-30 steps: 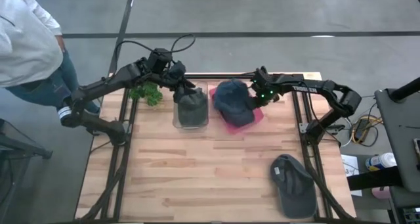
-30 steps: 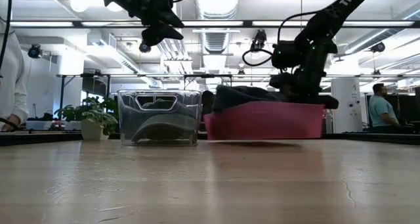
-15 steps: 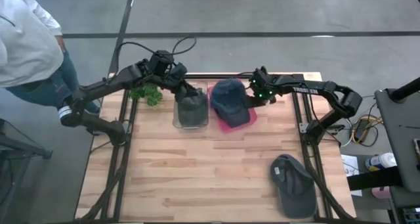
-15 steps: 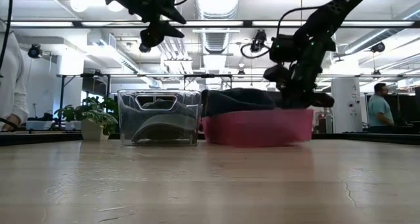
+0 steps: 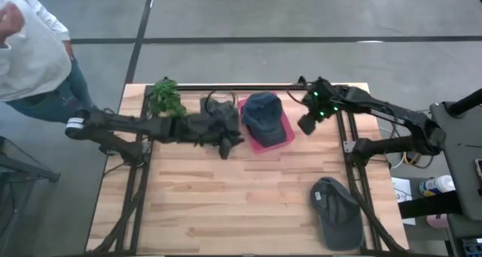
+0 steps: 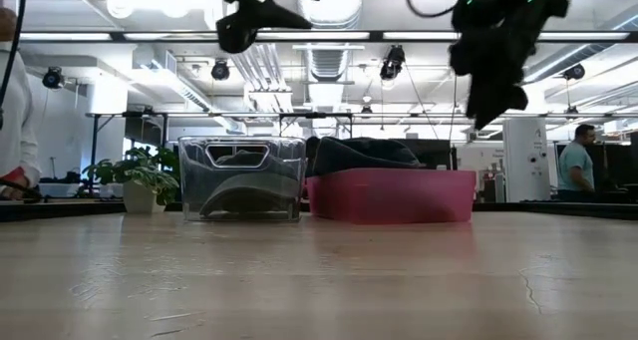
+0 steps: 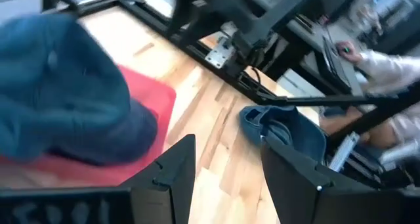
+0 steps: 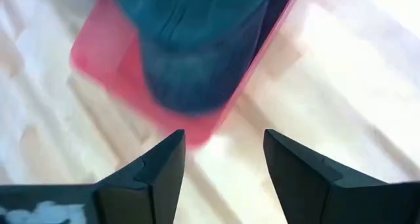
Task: Pick & Place hat
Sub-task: Put the blue cap into the red bin
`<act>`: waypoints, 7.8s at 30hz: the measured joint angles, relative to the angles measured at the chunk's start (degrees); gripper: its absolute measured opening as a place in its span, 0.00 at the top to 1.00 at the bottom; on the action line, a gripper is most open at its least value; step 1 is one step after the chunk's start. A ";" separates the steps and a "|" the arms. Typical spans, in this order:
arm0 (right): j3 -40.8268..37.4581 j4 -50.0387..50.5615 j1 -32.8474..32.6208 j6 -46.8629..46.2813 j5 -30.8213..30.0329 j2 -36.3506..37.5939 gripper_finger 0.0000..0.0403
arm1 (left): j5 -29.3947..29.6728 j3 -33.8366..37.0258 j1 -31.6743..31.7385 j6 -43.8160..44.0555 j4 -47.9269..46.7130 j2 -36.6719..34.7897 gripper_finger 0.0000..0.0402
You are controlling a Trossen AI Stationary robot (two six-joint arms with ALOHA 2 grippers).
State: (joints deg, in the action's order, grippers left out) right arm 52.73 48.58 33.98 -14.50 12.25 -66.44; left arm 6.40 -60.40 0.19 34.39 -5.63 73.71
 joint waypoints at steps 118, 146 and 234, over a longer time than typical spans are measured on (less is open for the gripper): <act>34.61 20.11 -53.52 37.41 -22.91 -35.90 0.98 | -3.81 6.16 -8.13 -3.17 -0.55 -1.60 0.59; 32.67 21.46 -65.48 -20.62 -20.37 -37.50 0.46 | -23.00 4.46 -9.80 -5.61 2.17 16.15 0.59; 0.13 -27.74 -57.82 -24.33 -13.26 -30.58 0.65 | 5.72 -15.19 -14.18 -14.81 7.62 47.06 0.59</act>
State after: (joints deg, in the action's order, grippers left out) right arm 52.86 20.84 -23.83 -38.83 -1.02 -97.02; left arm 12.12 -75.59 -14.00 19.58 1.99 120.78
